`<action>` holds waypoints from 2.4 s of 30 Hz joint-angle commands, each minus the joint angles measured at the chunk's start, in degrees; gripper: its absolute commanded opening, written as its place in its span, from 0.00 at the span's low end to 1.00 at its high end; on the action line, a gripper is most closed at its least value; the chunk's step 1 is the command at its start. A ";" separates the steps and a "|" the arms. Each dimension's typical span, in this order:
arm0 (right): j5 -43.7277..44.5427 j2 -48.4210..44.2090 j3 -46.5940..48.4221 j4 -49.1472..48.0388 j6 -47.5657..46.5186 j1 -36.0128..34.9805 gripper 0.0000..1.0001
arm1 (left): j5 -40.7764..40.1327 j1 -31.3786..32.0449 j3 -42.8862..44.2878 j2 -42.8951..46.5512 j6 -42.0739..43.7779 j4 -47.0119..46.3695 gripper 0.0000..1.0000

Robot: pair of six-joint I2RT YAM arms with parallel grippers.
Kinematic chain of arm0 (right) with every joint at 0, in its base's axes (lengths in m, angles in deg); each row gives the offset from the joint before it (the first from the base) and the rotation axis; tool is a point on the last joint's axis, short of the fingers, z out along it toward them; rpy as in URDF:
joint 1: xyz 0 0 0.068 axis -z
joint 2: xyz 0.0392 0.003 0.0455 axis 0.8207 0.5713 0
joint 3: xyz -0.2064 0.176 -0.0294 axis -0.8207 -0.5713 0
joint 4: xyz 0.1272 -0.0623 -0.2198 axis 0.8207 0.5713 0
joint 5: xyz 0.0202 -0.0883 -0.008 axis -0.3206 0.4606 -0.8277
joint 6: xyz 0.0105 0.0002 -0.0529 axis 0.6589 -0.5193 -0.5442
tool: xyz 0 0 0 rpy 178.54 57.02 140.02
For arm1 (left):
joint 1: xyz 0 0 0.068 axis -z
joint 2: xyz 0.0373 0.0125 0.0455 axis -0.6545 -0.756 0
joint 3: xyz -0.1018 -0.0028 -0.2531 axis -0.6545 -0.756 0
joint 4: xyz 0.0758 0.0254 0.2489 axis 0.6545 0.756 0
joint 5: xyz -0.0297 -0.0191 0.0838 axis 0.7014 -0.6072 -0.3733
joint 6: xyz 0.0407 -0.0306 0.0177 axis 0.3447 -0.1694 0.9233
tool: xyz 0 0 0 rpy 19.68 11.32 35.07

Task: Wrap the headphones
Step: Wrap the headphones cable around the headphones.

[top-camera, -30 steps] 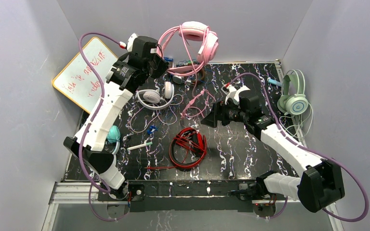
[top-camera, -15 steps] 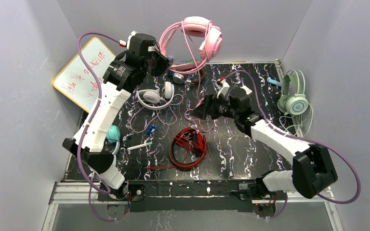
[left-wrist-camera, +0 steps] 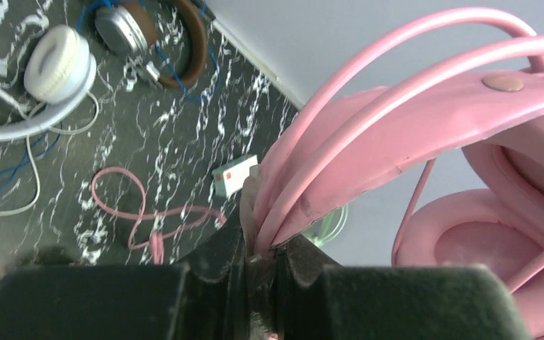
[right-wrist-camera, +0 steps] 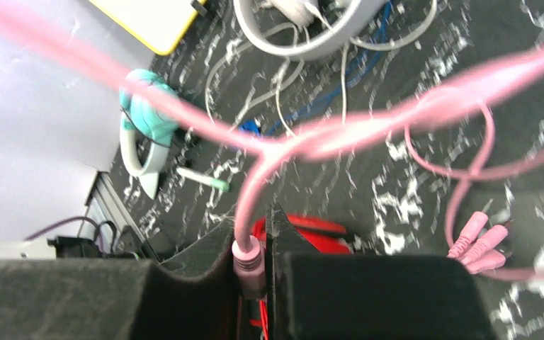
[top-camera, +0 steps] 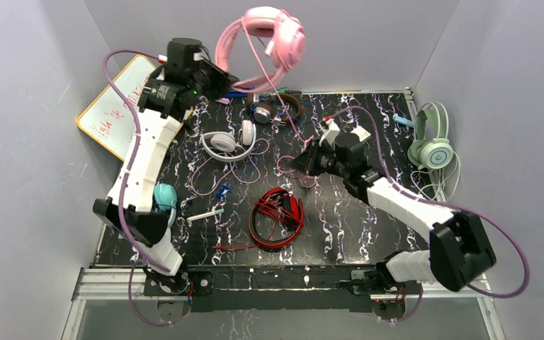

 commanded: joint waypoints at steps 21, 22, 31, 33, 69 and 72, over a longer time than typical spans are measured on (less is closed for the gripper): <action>43.79 -17.96 -7.65 50.44 19.82 15.79 0.01 | 22.40 -32.39 6.58 -5.64 -15.08 -15.32 0.00; 43.15 -17.79 -7.36 49.59 18.61 16.11 0.02 | 22.65 -32.32 5.86 -5.11 -14.96 -15.32 0.00; 24.34 -23.48 -1.83 33.73 -8.06 16.18 0.98 | 21.10 -26.24 0.39 -0.65 -11.69 -15.32 0.00; 12.15 -24.66 -1.38 28.09 -12.89 16.19 0.98 | 20.78 -24.03 -0.59 -0.30 -10.96 -15.19 0.00; -1.45 27.52 25.43 -31.81 -16.70 -13.77 0.88 | 11.10 -8.11 -6.08 7.76 -1.85 -7.00 0.00; -2.77 28.03 25.70 -32.79 -14.59 -13.74 0.69 | 10.93 -8.11 -5.77 8.23 -1.94 -6.93 0.00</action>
